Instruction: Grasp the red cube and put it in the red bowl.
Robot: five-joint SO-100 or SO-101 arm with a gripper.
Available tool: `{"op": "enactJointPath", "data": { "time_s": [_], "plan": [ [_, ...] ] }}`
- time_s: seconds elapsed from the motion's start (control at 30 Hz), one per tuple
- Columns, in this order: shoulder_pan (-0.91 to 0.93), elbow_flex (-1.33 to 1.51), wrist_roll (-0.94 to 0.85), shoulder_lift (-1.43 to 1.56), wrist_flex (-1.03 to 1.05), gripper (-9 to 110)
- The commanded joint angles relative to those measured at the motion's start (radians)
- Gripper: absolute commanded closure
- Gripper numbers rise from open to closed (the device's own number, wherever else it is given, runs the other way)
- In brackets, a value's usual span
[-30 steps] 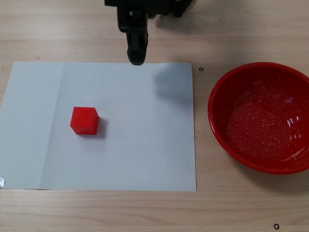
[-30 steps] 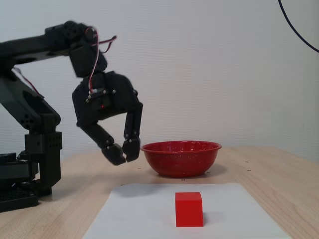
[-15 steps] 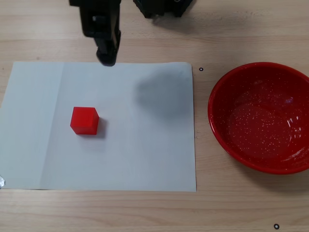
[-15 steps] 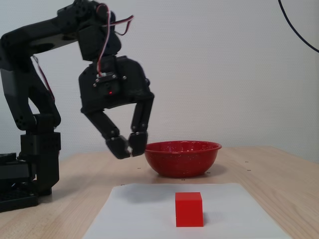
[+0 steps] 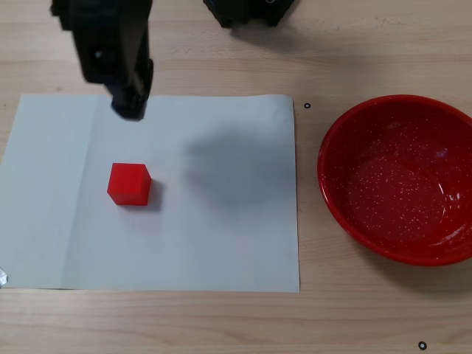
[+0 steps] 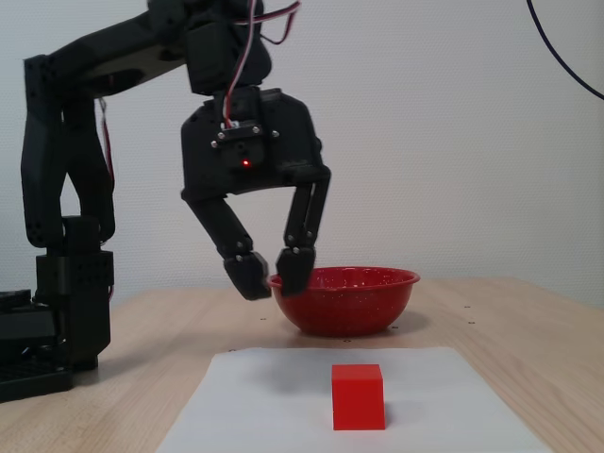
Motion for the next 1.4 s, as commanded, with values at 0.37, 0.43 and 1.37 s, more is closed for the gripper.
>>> {"op": "enactJointPath", "data": {
  "time_s": [0.37,0.43,1.37],
  "plan": [
    [0.000,-0.316,0.060,-0.181,0.043,72],
    [0.002,-0.327,0.066,-0.204,0.031,66],
    [0.031,-0.532,0.023,-0.509,-0.066,36]
  ]
}}
